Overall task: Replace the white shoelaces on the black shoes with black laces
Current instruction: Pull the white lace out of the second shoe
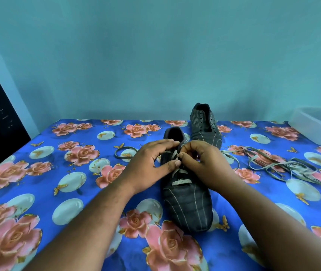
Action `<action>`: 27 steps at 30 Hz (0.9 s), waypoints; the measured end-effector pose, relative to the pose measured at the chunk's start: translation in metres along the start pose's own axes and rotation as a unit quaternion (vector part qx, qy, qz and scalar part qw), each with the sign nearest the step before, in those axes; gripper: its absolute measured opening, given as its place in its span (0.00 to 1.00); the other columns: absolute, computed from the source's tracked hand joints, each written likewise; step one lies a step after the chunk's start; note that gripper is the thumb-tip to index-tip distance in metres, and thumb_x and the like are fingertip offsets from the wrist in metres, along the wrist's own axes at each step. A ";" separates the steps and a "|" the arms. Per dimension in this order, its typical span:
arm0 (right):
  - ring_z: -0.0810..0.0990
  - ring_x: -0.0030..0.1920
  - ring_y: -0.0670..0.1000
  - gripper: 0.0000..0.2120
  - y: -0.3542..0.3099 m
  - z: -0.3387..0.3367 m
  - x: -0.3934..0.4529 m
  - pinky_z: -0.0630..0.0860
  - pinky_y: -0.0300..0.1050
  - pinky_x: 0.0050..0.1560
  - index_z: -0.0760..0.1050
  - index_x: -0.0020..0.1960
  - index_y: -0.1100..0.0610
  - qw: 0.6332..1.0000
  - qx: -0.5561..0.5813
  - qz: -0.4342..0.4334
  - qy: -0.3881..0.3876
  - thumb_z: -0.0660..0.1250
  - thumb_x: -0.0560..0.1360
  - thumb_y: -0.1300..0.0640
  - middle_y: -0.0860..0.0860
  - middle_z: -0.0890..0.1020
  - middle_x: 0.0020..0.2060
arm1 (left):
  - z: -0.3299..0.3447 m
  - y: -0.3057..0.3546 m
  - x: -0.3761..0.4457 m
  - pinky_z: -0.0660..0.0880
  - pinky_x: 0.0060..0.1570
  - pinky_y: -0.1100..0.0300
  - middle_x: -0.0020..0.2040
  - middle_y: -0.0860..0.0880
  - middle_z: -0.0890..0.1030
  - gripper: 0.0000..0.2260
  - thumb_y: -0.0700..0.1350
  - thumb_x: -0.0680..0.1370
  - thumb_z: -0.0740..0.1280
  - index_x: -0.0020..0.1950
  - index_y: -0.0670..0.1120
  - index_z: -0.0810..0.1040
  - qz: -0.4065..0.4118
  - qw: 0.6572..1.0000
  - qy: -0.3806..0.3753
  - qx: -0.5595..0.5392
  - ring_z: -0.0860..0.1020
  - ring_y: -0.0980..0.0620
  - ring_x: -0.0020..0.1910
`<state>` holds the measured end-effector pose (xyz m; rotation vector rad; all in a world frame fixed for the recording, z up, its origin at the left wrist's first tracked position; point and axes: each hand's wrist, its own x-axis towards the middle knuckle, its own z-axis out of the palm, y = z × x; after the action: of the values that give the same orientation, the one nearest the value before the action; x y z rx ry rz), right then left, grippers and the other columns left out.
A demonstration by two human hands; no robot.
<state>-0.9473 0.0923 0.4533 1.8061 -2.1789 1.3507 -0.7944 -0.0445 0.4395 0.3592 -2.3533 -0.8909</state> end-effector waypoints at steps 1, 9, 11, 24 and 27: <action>0.76 0.40 0.43 0.05 0.001 -0.001 0.000 0.70 0.35 0.40 0.79 0.42 0.49 1.000 -0.015 -0.013 0.012 0.72 0.76 0.56 0.43 0.79 0.35 | 0.000 0.001 0.000 0.69 0.73 0.54 0.71 0.60 0.76 0.25 0.59 0.75 0.72 0.71 0.59 0.76 -0.002 1.000 0.000 0.000 0.69 0.66 0.72; 0.72 0.36 0.37 0.01 -0.004 -0.005 -0.001 0.67 0.32 0.39 0.85 0.43 0.47 0.988 -0.116 -0.083 0.061 0.75 0.73 0.52 0.38 0.79 0.34 | 0.000 0.002 0.000 0.69 0.72 0.52 0.71 0.61 0.75 0.26 0.61 0.73 0.72 0.70 0.60 0.76 -0.013 1.000 0.000 -0.011 0.69 0.65 0.71; 0.75 0.36 0.40 0.03 -0.005 -0.003 -0.001 0.70 0.36 0.37 0.83 0.41 0.47 0.993 -0.101 -0.036 0.047 0.75 0.74 0.52 0.40 0.78 0.33 | -0.001 0.001 0.000 0.69 0.72 0.53 0.71 0.61 0.76 0.25 0.59 0.74 0.73 0.70 0.60 0.77 -0.014 1.000 0.000 -0.015 0.69 0.65 0.71; 0.72 0.34 0.44 0.07 -0.006 -0.010 -0.004 0.71 0.38 0.37 0.77 0.44 0.56 0.967 0.211 0.125 -0.069 0.67 0.81 0.59 0.46 0.77 0.33 | 0.001 0.001 0.000 0.67 0.74 0.57 0.69 0.59 0.77 0.26 0.59 0.72 0.73 0.69 0.58 0.78 -0.008 1.000 0.000 -0.026 0.71 0.64 0.71; 0.77 0.35 0.45 0.07 -0.005 -0.008 -0.003 0.75 0.46 0.39 0.80 0.43 0.51 0.998 0.044 0.042 -0.025 0.73 0.76 0.48 0.45 0.82 0.34 | 0.000 0.000 -0.001 0.68 0.74 0.58 0.69 0.60 0.77 0.26 0.59 0.72 0.74 0.69 0.58 0.78 -0.015 1.000 0.002 -0.025 0.71 0.65 0.71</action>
<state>-0.9464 0.0997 0.4598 1.8166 -2.2801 1.4561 -0.7939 -0.0440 0.4396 0.3769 -2.3229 -0.9618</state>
